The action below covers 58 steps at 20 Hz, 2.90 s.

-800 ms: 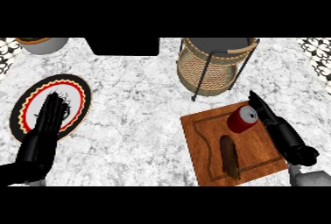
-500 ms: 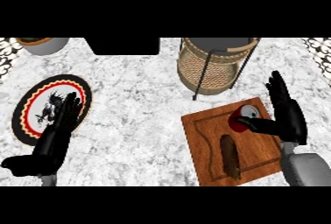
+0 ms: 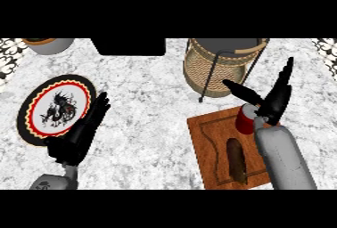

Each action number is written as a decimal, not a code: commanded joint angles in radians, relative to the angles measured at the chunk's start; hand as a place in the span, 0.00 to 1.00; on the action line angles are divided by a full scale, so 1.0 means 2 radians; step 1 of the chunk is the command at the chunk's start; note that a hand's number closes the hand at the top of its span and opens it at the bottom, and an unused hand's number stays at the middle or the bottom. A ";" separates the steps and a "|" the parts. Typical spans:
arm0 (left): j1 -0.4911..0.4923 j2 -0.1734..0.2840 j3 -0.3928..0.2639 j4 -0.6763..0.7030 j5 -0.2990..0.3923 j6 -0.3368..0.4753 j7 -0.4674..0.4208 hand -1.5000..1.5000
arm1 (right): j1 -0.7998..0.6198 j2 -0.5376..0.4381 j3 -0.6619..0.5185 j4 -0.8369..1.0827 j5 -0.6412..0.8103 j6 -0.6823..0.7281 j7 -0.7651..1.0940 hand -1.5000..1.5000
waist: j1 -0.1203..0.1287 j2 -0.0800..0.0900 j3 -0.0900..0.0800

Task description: Pick the can from the cutting board and place it in the tiered basket

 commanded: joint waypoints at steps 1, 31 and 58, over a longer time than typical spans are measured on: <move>0.003 -0.005 -0.002 0.023 -0.008 -0.003 -0.016 0.50 | -0.037 -0.015 0.054 0.012 0.118 -0.069 0.127 0.00 | -0.005 -0.008 -0.001; -0.014 -0.010 0.014 0.056 -0.004 -0.007 -0.017 0.50 | -0.205 -0.084 0.160 0.060 0.237 0.509 0.702 0.00 | -0.020 -0.013 0.000; -0.018 -0.010 0.024 0.049 -0.009 -0.024 -0.013 0.50 | -0.019 0.005 0.058 -0.043 0.353 0.501 0.691 0.00 | -0.009 -0.007 0.001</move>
